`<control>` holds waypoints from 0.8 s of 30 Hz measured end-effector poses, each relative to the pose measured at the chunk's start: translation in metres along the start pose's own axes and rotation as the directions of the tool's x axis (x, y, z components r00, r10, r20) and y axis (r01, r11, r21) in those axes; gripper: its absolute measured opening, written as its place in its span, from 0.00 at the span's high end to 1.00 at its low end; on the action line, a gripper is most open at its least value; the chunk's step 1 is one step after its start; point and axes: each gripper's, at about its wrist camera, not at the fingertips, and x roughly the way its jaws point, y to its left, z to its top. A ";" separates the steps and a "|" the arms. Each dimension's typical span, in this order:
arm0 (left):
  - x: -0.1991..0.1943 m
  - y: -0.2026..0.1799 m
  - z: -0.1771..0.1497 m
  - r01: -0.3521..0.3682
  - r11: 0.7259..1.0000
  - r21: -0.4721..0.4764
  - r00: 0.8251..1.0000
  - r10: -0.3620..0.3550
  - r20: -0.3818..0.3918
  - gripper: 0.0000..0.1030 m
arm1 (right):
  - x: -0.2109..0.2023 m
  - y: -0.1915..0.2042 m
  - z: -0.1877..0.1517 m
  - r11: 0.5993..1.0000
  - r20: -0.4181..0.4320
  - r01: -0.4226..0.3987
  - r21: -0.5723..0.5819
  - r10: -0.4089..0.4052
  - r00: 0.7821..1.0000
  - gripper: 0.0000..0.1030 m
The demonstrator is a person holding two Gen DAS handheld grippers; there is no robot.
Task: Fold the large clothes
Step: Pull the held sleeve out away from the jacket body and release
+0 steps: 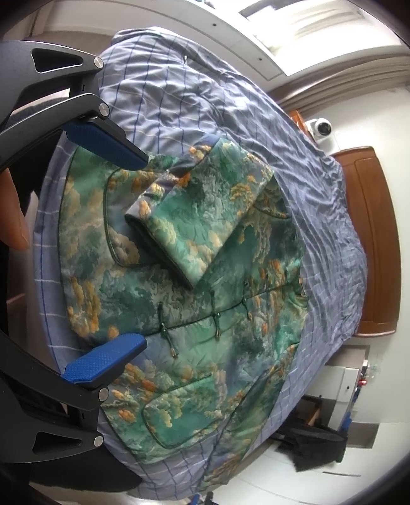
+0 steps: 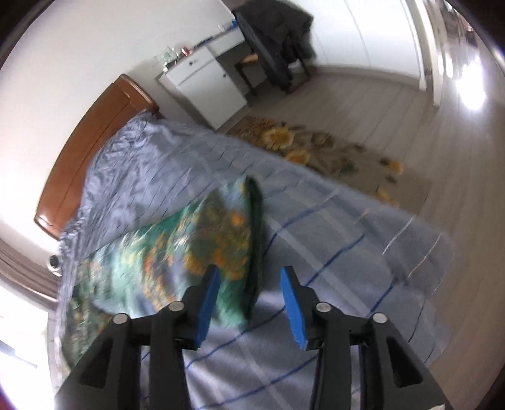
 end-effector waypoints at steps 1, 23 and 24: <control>0.001 -0.002 0.001 0.001 1.000 0.003 1.000 -0.001 0.003 0.00 | 0.005 -0.001 -0.004 1.000 -0.028 -0.006 0.022 0.007 1.000 0.57; 0.069 0.065 0.027 -0.001 0.964 0.266 1.000 -0.003 0.014 0.00 | -0.040 -0.001 -0.052 0.984 0.088 0.171 -0.049 -0.167 0.982 0.47; 0.080 0.062 0.025 0.038 0.953 0.300 0.999 -0.032 -0.024 0.00 | -0.051 0.004 -0.058 0.981 0.100 0.175 -0.078 -0.167 0.981 0.47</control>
